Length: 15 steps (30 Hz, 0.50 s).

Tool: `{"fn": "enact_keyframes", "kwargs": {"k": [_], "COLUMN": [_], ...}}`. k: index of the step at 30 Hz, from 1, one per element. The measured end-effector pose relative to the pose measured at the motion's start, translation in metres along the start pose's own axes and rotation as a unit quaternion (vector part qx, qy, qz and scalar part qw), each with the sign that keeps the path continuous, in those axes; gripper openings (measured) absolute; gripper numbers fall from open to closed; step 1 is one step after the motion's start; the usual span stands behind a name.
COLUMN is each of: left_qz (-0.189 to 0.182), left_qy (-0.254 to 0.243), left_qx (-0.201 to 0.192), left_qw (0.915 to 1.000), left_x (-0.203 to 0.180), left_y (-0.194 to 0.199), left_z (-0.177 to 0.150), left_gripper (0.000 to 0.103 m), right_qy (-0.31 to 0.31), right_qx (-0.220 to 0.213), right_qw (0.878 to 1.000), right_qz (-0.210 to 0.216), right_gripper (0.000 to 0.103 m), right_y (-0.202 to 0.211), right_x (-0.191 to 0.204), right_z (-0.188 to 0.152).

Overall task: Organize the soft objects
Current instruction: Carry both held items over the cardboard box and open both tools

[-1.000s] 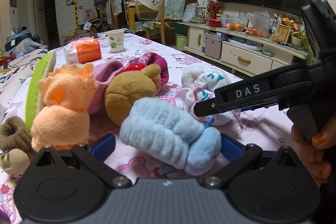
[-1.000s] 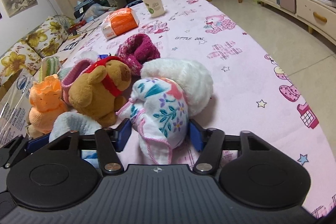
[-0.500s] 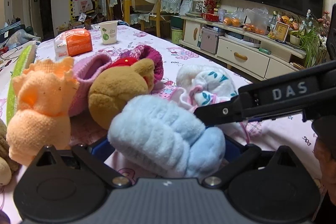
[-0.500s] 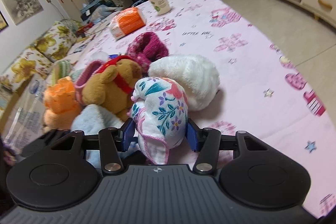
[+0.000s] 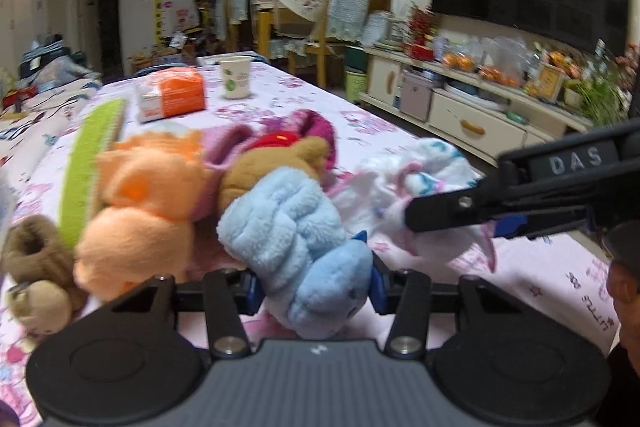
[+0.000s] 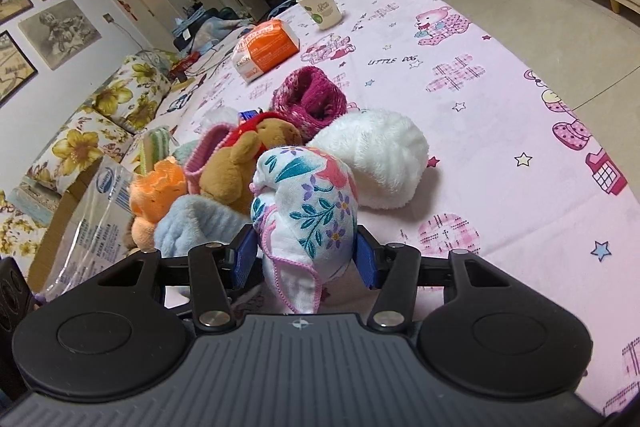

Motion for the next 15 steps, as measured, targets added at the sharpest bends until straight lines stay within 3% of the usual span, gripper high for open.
{"fn": "enact_keyframes", "kwargs": {"k": [7,15], "left_qz": [0.043,0.114], "left_qy": [0.023,0.063], "left_qx": [-0.051,-0.1], "left_qw": [0.9975,0.9864], "left_x": [0.03,0.074], "left_y": [0.033,0.063], "left_z": [0.021,0.034], "left_gripper": [0.047,0.047], "right_qy": [0.005,0.043], "right_qx": [-0.002,-0.002], "right_qw": [1.0,0.999], "right_qz": [0.007,0.024], "right_gripper": [0.064,0.064], "right_y": [-0.005,-0.019], "right_x": [0.017,0.055], "right_z": [0.003,0.012]}}
Point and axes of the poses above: each gripper's, at about its wrist camera, not at the fingertips, and y roughly against the way its jaws point, x to its left, z to its top, the point moved 7 cm from there along -y, roughly the way its jaws point, and after that the axes turned 8 degrees about z, right-handed, at the moved point
